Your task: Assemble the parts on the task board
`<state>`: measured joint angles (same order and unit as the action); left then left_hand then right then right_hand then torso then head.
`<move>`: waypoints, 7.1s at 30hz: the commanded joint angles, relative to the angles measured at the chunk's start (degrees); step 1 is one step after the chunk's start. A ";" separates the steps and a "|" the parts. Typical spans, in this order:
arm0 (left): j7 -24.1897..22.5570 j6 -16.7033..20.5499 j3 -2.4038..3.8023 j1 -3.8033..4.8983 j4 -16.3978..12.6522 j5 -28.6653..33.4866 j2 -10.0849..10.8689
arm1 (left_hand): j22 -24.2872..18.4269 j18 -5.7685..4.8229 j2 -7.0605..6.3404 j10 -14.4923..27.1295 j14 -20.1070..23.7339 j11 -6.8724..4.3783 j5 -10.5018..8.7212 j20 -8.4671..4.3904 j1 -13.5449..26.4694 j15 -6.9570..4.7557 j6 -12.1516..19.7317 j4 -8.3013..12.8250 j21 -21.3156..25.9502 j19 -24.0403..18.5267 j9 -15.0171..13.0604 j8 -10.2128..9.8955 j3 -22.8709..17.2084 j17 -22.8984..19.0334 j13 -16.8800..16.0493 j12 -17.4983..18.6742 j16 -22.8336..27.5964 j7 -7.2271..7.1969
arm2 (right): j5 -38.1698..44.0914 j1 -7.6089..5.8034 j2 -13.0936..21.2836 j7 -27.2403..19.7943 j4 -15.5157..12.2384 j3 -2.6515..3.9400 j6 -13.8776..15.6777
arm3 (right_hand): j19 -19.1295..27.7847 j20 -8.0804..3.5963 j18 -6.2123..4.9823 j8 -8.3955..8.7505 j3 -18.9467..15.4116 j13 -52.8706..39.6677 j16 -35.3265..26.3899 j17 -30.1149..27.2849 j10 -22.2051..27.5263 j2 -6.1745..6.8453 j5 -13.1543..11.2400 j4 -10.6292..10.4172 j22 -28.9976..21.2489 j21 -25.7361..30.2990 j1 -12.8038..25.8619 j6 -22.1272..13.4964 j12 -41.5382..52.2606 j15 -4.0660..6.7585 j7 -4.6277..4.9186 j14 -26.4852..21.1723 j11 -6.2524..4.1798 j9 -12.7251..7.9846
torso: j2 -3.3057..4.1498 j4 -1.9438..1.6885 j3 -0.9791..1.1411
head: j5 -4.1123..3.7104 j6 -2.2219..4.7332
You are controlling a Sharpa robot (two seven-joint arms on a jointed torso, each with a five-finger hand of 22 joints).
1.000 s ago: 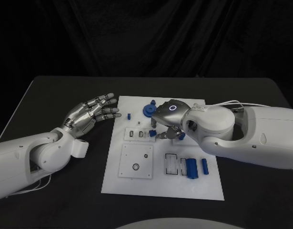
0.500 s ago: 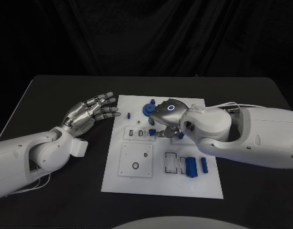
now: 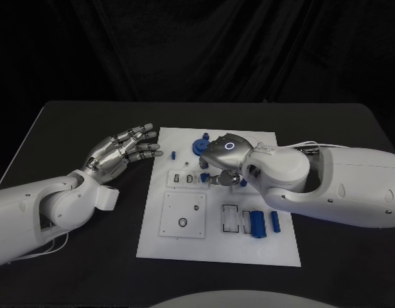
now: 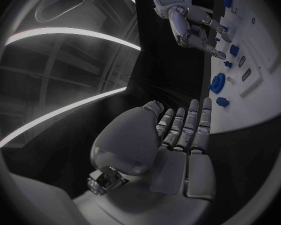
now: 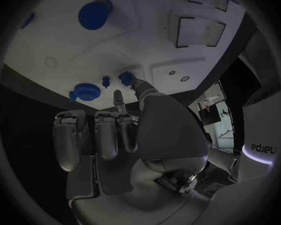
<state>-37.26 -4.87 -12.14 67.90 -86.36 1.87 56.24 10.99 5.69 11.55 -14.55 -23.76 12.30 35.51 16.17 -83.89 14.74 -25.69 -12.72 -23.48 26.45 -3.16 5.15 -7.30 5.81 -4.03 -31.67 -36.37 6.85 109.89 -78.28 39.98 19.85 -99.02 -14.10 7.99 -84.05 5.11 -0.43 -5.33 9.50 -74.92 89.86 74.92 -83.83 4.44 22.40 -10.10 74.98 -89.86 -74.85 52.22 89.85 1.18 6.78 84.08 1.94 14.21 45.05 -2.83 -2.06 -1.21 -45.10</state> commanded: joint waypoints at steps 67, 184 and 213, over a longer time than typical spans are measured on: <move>3.05 16.58 0.07 -0.26 -6.48 -9.96 3.80 | 12.80 3.97 -5.54 -26.00 -16.21 -2.46 -7.19 -3.05 4.68 -7.26 -15.78 0.66 -23.02 9.62 -1.43 4.77 -9.27 7.02 -5.08 -14.40 -20.42 5.51 | -1.20 0.59 4.82 -5.08 -1.90 0.11 19.45 | -5.93 -1.05 0.42 -4.35 3.30 -15.08 0.14 15.08 -6.17 -0.67 5.52 5.79 15.01 -0.11 -1.07 8.28 0.15 1.07 -1.78 5.92 -0.99 6.89 | -0.03 -0.02 0.05 | 1.33 1.23; 21.81 2.79 0.07 0.33 0.40 -21.08 -8.88 | 59.51 -0.89 -3.39 -75.45 -66.24 -8.13 -12.23 -7.89 4.95 -13.00 -14.00 12.05 -61.19 41.29 -16.52 30.52 -2.85 84.19 -85.97 -58.33 -53.63 1.28 | -7.28 1.29 -0.52 -9.07 2.08 -0.06 11.54 | -5.42 -0.94 0.20 -3.19 3.41 -15.08 0.14 15.08 -6.17 -0.95 0.37 5.31 14.71 0.60 0.44 7.13 0.15 0.97 -1.61 5.92 -0.87 8.35 | -3.91 0.18 1.85 | 2.57 -1.61; 30.10 11.54 0.09 0.89 -1.34 -29.68 -5.96 | 62.06 -1.39 -6.83 -75.45 -66.24 -8.71 -9.48 -8.34 7.77 -13.63 -14.97 12.52 -62.07 44.38 -20.59 32.85 -10.43 84.19 -85.97 -58.33 -53.63 0.69 | -7.28 1.06 10.27 -8.28 -1.19 -0.07 16.82 | -2.40 0.38 -1.07 1.45 -2.46 -15.08 0.14 15.08 -6.17 4.64 -19.62 -6.58 13.02 4.85 2.51 -9.03 0.15 -0.38 1.13 5.92 0.61 2.00 | -4.10 0.26 2.11 | 4.79 -2.01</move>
<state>-11.23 3.41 -12.12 68.33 -87.20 -23.20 50.05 72.85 5.25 5.18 -84.14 -83.94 3.90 25.96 7.88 -76.06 1.42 -39.31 -2.82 -85.35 70.44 -15.94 37.83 -14.73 74.91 -74.92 -90.02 -89.85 8.39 102.42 -77.08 49.65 10.93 -99.84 -14.21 21.46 -83.84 5.13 -0.45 -3.71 6.99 -74.91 89.85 74.92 -84.03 8.46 3.06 -16.30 74.97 -85.24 -72.38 43.50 89.84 1.05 8.11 83.97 2.37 16.27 41.01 -2.61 -0.05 3.21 -47.26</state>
